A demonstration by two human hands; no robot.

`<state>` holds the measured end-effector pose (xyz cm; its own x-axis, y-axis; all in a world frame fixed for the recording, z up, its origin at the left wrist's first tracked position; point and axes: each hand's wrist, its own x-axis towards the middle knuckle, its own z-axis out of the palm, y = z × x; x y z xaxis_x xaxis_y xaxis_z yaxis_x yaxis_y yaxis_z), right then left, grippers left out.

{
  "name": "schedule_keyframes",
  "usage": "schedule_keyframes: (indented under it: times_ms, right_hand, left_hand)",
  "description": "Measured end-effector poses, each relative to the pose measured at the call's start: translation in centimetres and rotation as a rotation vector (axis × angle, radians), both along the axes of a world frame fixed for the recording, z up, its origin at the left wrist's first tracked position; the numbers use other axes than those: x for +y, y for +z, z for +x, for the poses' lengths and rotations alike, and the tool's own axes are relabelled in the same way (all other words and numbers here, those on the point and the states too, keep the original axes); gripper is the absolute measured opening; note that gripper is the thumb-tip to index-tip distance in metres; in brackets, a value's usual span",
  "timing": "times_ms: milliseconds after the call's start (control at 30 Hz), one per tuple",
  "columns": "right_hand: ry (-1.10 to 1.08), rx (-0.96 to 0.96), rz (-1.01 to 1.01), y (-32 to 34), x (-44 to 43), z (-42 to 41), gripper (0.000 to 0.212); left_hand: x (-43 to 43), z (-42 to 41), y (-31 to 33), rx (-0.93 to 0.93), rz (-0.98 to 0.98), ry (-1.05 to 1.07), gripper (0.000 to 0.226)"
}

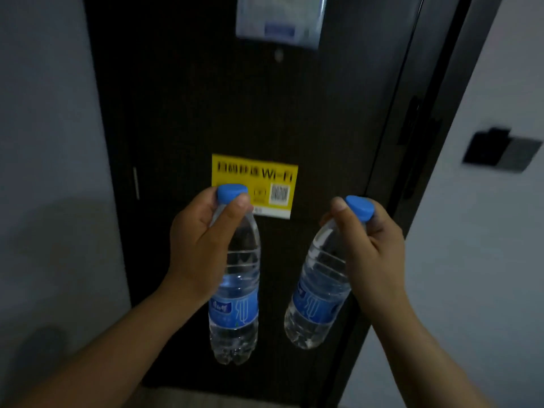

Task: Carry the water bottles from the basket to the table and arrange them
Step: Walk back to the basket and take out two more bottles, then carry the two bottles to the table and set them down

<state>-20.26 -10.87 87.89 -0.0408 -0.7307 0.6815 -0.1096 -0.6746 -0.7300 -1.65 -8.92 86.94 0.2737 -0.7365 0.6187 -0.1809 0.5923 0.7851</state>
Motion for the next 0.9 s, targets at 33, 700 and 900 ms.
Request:
schedule_keyframes:
  times_ms: [33, 700, 900]
  right_hand:
    - [0.01, 0.008, -0.022, 2.8, 0.3, 0.3, 0.025]
    - [0.391, -0.068, -0.099, 25.9, 6.1, 3.7, 0.039]
    - [0.666, -0.073, -0.086, 26.5, 4.3, 5.4, 0.023]
  left_hand:
    - [0.4, 0.2, 2.9, -0.014, -0.026, 0.005, 0.022]
    - [12.2, 3.0, 28.0, -0.109, -0.141, 0.186, 0.027]
    - [13.2, 2.1, 27.7, -0.041, -0.176, 0.398, 0.028]
